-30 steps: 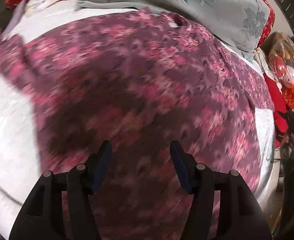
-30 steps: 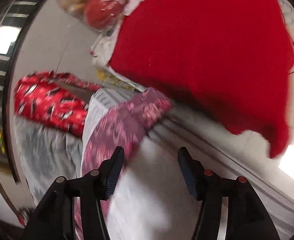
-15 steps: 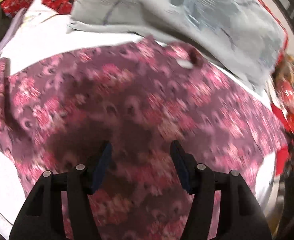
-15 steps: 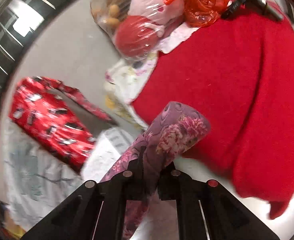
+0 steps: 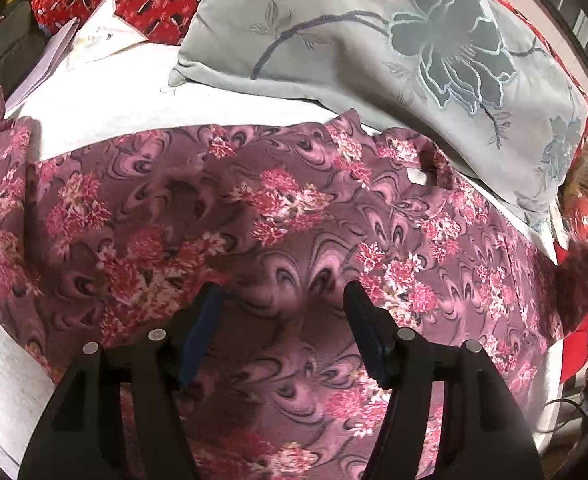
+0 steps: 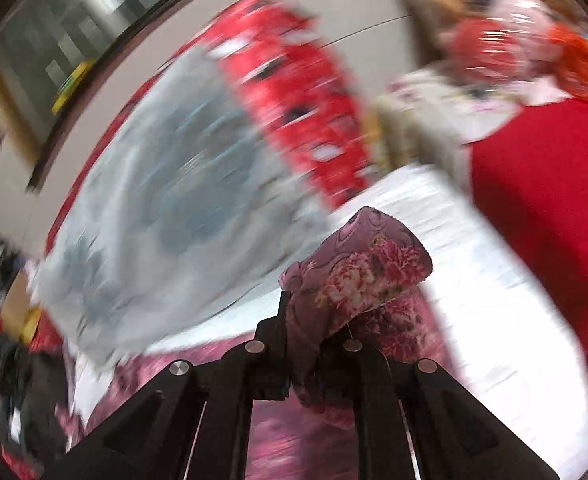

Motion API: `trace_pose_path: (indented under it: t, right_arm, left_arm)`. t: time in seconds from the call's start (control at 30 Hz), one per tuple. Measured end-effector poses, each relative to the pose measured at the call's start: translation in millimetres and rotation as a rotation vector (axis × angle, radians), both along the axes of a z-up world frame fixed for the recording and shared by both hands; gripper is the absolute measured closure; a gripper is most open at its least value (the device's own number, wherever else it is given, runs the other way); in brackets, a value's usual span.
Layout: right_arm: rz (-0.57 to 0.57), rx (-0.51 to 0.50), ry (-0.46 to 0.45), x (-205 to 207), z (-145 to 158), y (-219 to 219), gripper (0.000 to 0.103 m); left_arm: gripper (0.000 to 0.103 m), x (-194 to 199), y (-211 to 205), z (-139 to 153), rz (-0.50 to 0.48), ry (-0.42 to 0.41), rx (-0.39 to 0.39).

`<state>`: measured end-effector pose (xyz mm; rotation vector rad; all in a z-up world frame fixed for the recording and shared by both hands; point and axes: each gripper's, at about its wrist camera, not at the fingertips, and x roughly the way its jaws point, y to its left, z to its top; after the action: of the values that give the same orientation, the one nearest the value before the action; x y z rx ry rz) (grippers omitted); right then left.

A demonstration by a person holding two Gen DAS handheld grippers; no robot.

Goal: Fold small clothes

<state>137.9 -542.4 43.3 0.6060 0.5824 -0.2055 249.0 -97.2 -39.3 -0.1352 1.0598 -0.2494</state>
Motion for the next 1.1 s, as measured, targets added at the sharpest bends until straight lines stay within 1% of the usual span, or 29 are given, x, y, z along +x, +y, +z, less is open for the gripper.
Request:
trace_pose_path:
  t: [0.07, 0.17, 0.27, 0.33, 0.4, 0.43, 0.53, 0.57, 0.63, 0.7, 0.73, 0.77, 0.8, 0.83, 0.9, 0.93, 0.97, 1.0, 1.03, 1.1]
  right_arm:
    - [0.059, 0.003, 0.006, 12, -3, 34, 0.095]
    - [0.154, 0.014, 0.014, 31, -8, 90, 0.094]
    - [0.253, 0.006, 0.026, 50, -11, 146, 0.094]
    - [0.324, -0.02, 0.041, 62, -15, 189, 0.093]
    - [0.383, -0.019, 0.047, 71, -19, 225, 0.093]
    - [0.405, -0.018, 0.049, 72, -22, 237, 0.093]
    - [0.497, -0.041, 0.056, 78, -29, 294, 0.09]
    - [0.526, -0.043, 0.056, 79, -32, 309, 0.09]
    - [0.586, -0.044, 0.071, 79, -41, 340, 0.089]
    - [0.633, -0.061, 0.133, 79, -58, 365, 0.081]
    - [0.66, -0.059, 0.166, 76, -67, 373, 0.071]
    - [0.684, -0.062, 0.195, 72, -74, 380, 0.066]
    - [0.703, -0.084, 0.224, 64, -80, 387, 0.066]
    - [0.71, -0.102, 0.232, 57, -81, 388, 0.063]
    - [0.721, -0.145, 0.215, 35, -78, 385, 0.058]
    - [0.72, -0.158, 0.205, 21, -75, 377, 0.052]
    - [0.71, -0.161, 0.197, 12, -72, 370, 0.048]
    - [0.685, -0.162, 0.188, -1, -67, 356, 0.048]
    - [0.66, -0.155, 0.181, -10, -62, 339, 0.047]
    - [0.595, -0.127, 0.175, -25, -57, 308, 0.046]
  left_arm:
    - [0.039, 2, 7, 1, 0.005, -0.003, -0.011]
    - [0.039, 7, 29, 1, 0.045, 0.006, -0.056]
    - [0.039, 13, 56, -3, 0.078, 0.058, -0.152]
    - [0.039, 16, 71, -6, 0.105, 0.078, -0.194]
    - [0.039, 17, 82, -7, 0.115, 0.093, -0.219]
    - [0.039, 17, 87, -6, 0.124, 0.077, -0.235]
    - [0.039, 17, 99, 0, 0.126, 0.065, -0.267]
    - [0.039, 17, 104, 2, 0.144, 0.008, -0.286]
    - [0.039, 17, 115, 7, 0.157, -0.011, -0.321]
    - [0.039, 17, 125, 9, 0.163, -0.017, -0.361]
    - [0.039, 17, 128, 9, 0.157, -0.016, -0.378]
    - [0.039, 17, 130, 9, 0.147, -0.01, -0.391]
    - [0.039, 18, 129, 8, 0.131, -0.001, -0.402]
    - [0.039, 19, 127, 6, 0.104, 0.016, -0.423]
    - [0.039, 20, 121, 3, 0.056, 0.045, -0.456]
    - [0.039, 20, 115, 2, 0.024, 0.061, -0.472]
    - [0.039, 20, 109, 2, -0.006, 0.072, -0.482]
    - [0.037, 19, 103, 2, -0.027, 0.079, -0.485]
    - [0.03, 18, 97, 3, -0.043, 0.084, -0.483]
    - [0.021, 17, 86, 2, -0.055, 0.082, -0.466]
